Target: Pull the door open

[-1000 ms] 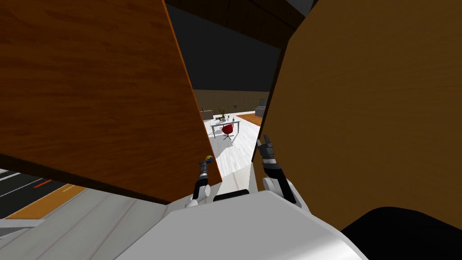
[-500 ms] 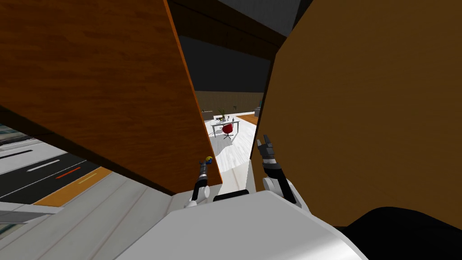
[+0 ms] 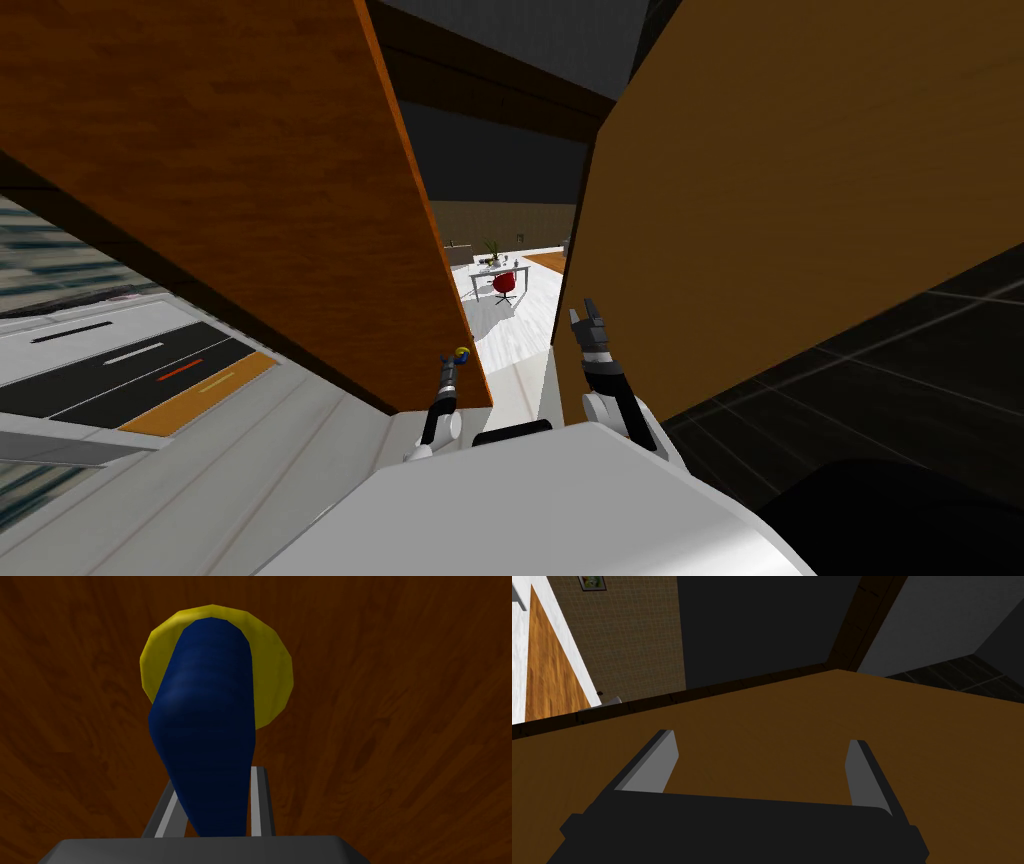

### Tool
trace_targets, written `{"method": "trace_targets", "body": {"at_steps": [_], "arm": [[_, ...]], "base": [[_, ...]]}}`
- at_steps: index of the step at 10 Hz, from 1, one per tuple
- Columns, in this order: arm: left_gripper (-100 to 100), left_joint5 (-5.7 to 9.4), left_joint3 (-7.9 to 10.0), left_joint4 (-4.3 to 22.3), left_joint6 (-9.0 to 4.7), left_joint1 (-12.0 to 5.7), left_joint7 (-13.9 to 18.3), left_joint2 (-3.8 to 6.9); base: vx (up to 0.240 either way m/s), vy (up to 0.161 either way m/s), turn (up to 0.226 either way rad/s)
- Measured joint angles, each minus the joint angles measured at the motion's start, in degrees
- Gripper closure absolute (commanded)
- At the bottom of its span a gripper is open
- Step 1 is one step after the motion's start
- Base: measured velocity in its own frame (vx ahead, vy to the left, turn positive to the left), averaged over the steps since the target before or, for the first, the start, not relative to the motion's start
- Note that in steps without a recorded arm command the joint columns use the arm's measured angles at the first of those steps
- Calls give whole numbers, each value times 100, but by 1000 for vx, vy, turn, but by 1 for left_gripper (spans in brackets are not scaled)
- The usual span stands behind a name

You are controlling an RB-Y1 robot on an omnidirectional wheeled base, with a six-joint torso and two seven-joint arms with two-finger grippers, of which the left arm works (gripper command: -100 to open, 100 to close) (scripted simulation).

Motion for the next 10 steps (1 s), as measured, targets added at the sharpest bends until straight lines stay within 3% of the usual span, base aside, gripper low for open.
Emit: {"method": "trace_targets", "body": {"at_steps": [5, 8, 10], "arm": [[100, -1, -17, 36, -23, -2, 166, 214], [100, -30, -35, 11, -2, 14, 316, 394], [100, -101, -89, -13, 23, 71, 464, 499]], "base": [[-192, 5, -52], [-163, 1, -158], [-23, 18, -171]]}}
